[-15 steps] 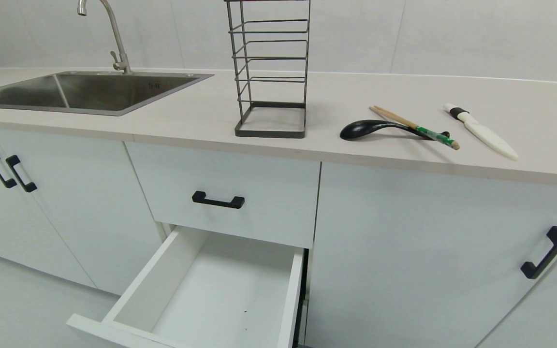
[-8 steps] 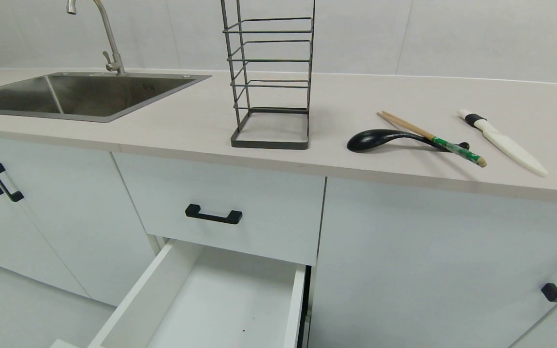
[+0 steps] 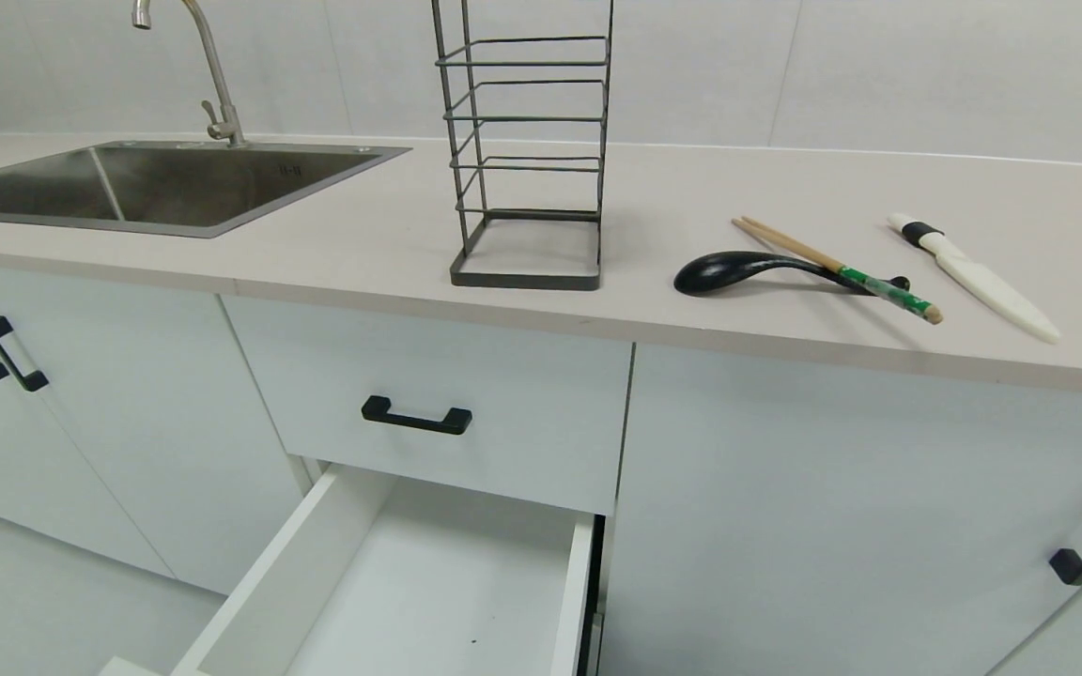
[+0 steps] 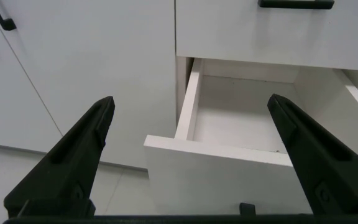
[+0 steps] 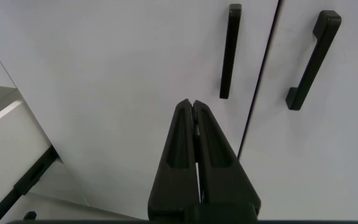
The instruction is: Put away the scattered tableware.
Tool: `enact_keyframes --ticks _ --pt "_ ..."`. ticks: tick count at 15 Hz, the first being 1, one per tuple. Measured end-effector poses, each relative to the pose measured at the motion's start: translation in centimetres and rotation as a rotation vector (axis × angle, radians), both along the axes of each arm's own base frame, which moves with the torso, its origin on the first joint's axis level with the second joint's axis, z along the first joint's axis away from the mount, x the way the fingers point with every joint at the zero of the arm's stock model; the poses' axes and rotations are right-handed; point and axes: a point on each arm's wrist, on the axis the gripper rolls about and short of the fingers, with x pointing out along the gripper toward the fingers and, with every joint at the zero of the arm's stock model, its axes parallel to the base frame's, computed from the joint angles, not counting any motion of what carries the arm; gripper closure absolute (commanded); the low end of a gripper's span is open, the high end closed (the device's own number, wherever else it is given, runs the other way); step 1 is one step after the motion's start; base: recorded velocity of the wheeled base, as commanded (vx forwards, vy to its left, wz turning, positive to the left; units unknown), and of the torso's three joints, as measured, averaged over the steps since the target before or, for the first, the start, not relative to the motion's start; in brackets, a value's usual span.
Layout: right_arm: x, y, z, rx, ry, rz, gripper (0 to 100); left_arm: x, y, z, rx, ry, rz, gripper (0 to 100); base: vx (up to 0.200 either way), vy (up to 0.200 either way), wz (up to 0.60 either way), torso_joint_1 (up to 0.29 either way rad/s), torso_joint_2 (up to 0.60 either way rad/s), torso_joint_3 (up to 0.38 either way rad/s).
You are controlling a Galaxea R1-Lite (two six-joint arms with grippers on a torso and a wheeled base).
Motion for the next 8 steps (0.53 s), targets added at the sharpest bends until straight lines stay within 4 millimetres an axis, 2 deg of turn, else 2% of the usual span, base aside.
enact_keyframes --ticks 8 --pt "0.0 0.0 0.0 -0.006 0.0 0.0 100 0.0 0.0 0.0 0.0 0.0 0.0 0 0.0 0.0 0.0 0.0 0.0 0.0"
